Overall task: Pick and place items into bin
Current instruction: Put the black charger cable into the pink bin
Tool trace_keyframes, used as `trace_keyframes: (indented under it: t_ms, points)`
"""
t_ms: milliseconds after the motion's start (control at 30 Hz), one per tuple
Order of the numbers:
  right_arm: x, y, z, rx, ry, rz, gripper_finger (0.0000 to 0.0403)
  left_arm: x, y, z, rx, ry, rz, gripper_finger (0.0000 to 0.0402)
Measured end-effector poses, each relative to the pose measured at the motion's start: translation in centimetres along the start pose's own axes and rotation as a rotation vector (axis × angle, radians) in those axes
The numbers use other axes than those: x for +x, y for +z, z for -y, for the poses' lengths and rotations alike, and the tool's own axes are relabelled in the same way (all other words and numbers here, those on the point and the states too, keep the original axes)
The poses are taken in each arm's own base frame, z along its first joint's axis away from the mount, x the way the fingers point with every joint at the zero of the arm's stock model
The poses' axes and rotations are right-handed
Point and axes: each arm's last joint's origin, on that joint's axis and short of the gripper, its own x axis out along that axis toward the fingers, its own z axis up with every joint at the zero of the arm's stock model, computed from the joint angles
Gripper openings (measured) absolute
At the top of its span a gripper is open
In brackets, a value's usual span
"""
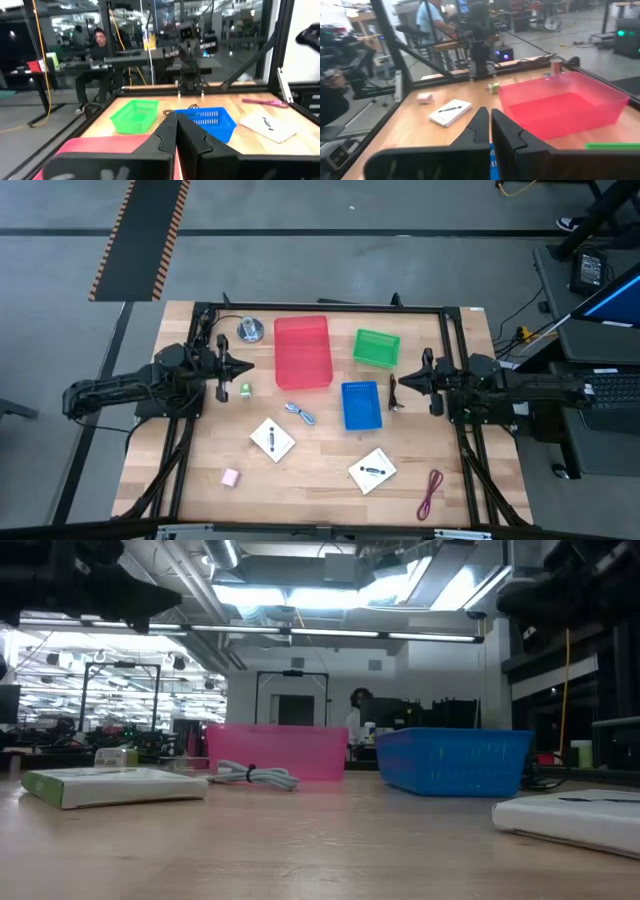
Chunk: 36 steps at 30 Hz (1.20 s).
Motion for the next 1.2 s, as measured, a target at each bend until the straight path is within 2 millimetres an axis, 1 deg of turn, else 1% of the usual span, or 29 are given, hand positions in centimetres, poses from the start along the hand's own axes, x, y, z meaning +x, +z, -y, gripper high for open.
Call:
trace_keyframes:
  t_ms: [167, 367, 533, 600, 833, 933, 1200]
  points:
    - [1.4, 1.3, -0.1, -0.05, -0.045, -0.063, 0.0, 1.4, 0.6, -0.2, -0.013, -0.006, -0.093, 0.0001]
    - [3.0, 2.7, -0.1, -0.09, -0.105, -0.113, 0.0, 2.9, -0.5, -0.4, -0.034, -0.014, -0.22, 0.0003]
    - [4.1, 3.6, -0.3, -0.106, -0.114, -0.173, 0.0, 3.6, -1.2, -0.4, -0.065, -0.015, -0.277, 0.0003]
    - [4.4, 3.6, -0.2, -0.106, -0.135, -0.207, 0.0, 3.7, -1.4, -0.4, -0.067, -0.015, -0.288, 0.0003]
    - [5.1, 2.4, 0.3, -0.064, -0.237, -0.315, 0.0, 3.8, -1.2, -0.5, -0.064, -0.014, -0.269, 0.0004]
    - [5.3, 2.1, 0.4, -0.05, -0.282, -0.328, 0.0, 3.8, -1.1, -0.5, -0.063, -0.014, -0.259, 0.0004]
    - [5.4, 1.9, 0.5, -0.004, -0.297, -0.342, 0.0, 3.8, -1.1, -0.6, -0.055, 0.043, -0.26, 0.0004]
